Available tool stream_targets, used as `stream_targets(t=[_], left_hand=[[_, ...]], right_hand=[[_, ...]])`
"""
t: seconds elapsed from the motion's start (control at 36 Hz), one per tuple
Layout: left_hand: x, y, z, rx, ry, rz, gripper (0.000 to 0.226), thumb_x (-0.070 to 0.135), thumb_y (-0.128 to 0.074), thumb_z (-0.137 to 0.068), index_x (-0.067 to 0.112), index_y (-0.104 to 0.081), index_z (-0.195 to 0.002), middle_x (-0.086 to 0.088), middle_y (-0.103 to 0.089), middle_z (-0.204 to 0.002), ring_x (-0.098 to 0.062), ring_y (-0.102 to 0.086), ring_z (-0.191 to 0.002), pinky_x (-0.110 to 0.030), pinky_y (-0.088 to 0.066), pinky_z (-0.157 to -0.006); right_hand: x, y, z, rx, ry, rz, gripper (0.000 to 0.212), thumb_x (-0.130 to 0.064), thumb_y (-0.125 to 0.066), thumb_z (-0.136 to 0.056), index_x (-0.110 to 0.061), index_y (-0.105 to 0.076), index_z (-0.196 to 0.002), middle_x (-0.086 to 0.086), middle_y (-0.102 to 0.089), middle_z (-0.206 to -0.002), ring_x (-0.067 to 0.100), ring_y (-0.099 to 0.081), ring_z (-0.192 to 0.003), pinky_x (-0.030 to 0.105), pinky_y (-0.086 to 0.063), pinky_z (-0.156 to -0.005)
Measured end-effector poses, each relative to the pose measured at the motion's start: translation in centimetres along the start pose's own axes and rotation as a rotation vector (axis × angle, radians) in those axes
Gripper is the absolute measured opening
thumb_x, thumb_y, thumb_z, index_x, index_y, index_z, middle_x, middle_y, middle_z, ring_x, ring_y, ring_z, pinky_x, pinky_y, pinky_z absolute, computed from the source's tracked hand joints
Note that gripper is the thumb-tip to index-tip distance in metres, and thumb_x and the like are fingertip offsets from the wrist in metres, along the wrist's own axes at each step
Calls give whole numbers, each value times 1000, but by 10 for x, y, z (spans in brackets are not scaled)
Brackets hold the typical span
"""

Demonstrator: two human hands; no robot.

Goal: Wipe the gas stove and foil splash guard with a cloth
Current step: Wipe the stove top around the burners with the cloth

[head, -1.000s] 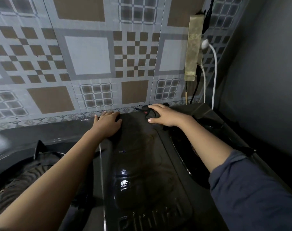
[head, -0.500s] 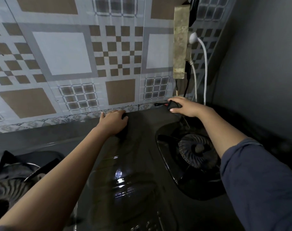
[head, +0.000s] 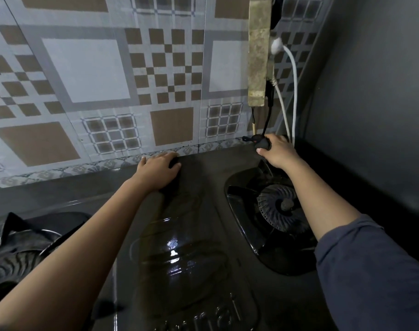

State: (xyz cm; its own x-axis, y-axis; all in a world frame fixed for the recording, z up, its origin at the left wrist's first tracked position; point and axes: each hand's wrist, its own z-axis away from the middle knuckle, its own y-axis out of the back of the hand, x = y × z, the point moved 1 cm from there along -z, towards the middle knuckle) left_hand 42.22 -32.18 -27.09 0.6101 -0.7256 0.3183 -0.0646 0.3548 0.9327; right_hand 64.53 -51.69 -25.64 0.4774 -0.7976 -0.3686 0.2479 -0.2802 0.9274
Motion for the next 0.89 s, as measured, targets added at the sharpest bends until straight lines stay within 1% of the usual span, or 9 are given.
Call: stream_targets(t=[0.08,0.17,0.31,0.39,0.44,0.58,0.72,0.81,0.89], left_hand=[[-5,1,5,3,6,-10,51,43,-35,-97,27,-27,-145,-8,-32,-152,-30,-29,-140,-50,-11,-118],[-11,4,9,1,13,-17,52,44,-35,-97,28,-25,-145,-8,-31,-152,-31,-28,-140,-50,-11,-117],[-22,10,17,2,11,-29,52,45,-36,-96,30,-26,-145,-9,-33,-151,-32,-31,-138,-49,-18,-116],[-28,11,20,4,14,-34,53,46,-36,-96,30,-26,-145,-10,-35,-150,-32,-32,-137,-49,-21,-115],[-31,12,20,5,11,-42,53,47,-36,-95,31,-26,-145,-10,-35,-150,-32,-33,-137,-50,-22,-115],[-33,12,21,-3,13,-39,53,48,-37,-95,33,-25,-145,-10,-34,-150,-32,-32,-137,-50,-22,-114],[-37,12,25,13,4,-40,53,48,-37,-95,32,-25,-145,-8,-32,-151,-31,-31,-138,-49,-21,-113],[-39,13,27,16,-2,-39,54,48,-37,-95,32,-25,-145,-6,-30,-152,-30,-29,-139,-49,-21,-113],[-43,14,29,18,6,-48,54,49,-36,-95,33,-24,-145,-4,-27,-154,-30,-27,-140,-48,-19,-114]], right_hand=[[-3,0,3,-27,-1,35,56,-40,-47,-93,-19,-28,-143,14,-27,-149,39,-33,-132,42,-31,-106],[-7,1,7,-52,14,51,55,-42,-45,-94,-20,-29,-142,13,-27,-150,38,-31,-134,44,-31,-109],[-12,9,11,-135,29,12,57,-45,-38,-96,-23,-24,-146,8,-17,-156,31,-19,-142,43,-23,-115],[-19,14,13,-222,53,-58,55,-43,-40,-96,-25,-25,-146,5,-15,-157,26,-17,-143,40,-22,-114],[-26,14,15,-254,94,-19,54,-38,-42,-97,-23,-26,-146,5,-18,-156,26,-22,-142,38,-24,-112],[-45,11,23,-253,182,72,51,-26,-48,-96,-23,-32,-144,8,-21,-154,28,-27,-139,36,-30,-107],[-57,5,29,-250,268,122,47,-21,-53,-93,-29,-40,-138,4,-29,-151,29,-30,-137,40,-33,-106],[-59,3,34,-229,305,169,46,-21,-53,-93,-32,-42,-137,2,-32,-151,28,-30,-137,40,-32,-106],[-59,4,39,-214,361,208,46,-21,-53,-93,-33,-43,-136,-2,-33,-151,26,-29,-139,42,-27,-110]])
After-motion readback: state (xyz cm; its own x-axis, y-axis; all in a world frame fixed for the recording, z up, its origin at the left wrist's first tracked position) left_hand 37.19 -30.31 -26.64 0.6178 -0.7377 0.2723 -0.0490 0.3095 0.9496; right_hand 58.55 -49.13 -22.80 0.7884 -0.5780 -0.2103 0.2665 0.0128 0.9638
